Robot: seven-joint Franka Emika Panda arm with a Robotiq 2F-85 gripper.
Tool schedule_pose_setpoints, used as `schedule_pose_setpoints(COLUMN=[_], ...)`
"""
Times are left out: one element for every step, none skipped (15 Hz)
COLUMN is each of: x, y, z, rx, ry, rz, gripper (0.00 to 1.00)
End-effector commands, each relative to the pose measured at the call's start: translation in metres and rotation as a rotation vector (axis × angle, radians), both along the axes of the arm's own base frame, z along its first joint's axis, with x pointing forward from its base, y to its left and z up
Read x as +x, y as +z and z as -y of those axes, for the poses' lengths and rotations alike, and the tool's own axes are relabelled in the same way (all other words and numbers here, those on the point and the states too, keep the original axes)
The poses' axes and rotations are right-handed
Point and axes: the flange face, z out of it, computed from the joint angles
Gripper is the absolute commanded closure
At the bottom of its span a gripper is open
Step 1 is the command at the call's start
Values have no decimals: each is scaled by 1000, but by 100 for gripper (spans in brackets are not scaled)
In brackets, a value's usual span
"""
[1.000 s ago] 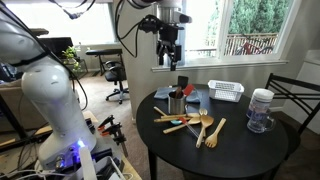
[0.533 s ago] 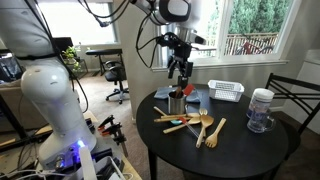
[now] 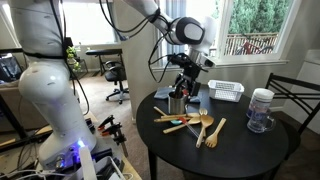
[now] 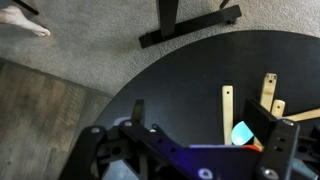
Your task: Put the wooden spatula in the container
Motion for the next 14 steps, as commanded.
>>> schedule_pose_setpoints(x=[10,13,16,18,22,24,25,22,24,25,25,25,25,25], y=[-27,-33,-37,-39,-38,-40,-39,-41,-41,-41,-41,-41,-41,-41], z=[16,17,18,19,17,16,15,15,14,13,13,13,13,13], rx=[16,14,1,-8,5,4,20,-9,-9,-9,-9,-9,-9,-9], ry=[-50,-43,-27,-26,-28,-21,-10,-4,0,2,3,2,2,2], rz=[-63,-56,-45,-41,-35,-36,-48,-54,-52,-52,-51,-51,-51,-51], gripper=[0,0,0,0,0,0,0,0,0,0,0,0,0,0])
